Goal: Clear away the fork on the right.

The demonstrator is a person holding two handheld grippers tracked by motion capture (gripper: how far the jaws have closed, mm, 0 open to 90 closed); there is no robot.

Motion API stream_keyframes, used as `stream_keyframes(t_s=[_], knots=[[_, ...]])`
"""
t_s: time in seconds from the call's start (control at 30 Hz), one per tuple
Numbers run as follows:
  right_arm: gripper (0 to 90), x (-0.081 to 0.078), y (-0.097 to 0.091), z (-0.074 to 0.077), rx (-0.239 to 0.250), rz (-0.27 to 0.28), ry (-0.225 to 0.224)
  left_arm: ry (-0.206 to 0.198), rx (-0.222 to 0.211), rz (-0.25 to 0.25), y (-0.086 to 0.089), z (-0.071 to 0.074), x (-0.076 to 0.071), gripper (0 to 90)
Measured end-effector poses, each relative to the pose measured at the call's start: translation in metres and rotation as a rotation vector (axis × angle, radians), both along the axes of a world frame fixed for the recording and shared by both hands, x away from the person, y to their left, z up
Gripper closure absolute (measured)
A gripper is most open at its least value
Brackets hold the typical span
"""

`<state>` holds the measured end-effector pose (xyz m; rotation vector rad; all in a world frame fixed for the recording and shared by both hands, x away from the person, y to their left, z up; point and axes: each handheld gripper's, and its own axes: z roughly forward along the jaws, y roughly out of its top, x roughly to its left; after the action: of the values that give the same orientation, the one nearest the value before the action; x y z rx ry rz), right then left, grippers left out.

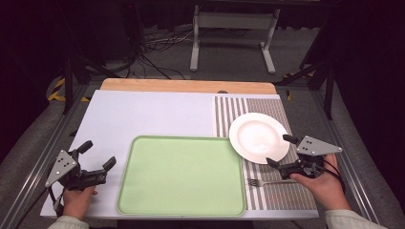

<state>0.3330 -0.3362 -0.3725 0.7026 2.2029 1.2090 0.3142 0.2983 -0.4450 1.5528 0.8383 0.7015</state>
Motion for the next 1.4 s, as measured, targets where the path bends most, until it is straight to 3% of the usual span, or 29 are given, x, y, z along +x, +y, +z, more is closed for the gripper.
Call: stream_keyframes(t_s=[0.23,0.5,0.57,0.77,1.2,1.4], knots=[[4.0,0.003,0.008,0.009,-0.068,0.051,0.016,-0.001,0.002,-0.001,0.0,0.001,-0.001,0.3],[4.2,0.008,0.009,0.015,-0.169,0.088,0.067,0.0,0.001,0.0,0.0,0.0,0.0,0.3],[6.0,0.012,0.009,0.016,-0.176,0.125,0.092,0.003,0.001,-0.001,0.0,0.0,0.0,0.3],[5.7,0.016,0.01,0.019,-0.234,0.153,0.123,0.004,-0.002,0.001,0.0,0.0,0.0,0.3],[9.3,0.023,0.015,0.014,-0.346,0.195,0.206,0.002,0.001,-0.001,0.0,0.0,0.0,0.3],[13.9,0.022,0.018,0.006,-0.363,0.215,0.269,0.003,0.005,-0.002,-0.001,-0.001,0.0,0.3]])
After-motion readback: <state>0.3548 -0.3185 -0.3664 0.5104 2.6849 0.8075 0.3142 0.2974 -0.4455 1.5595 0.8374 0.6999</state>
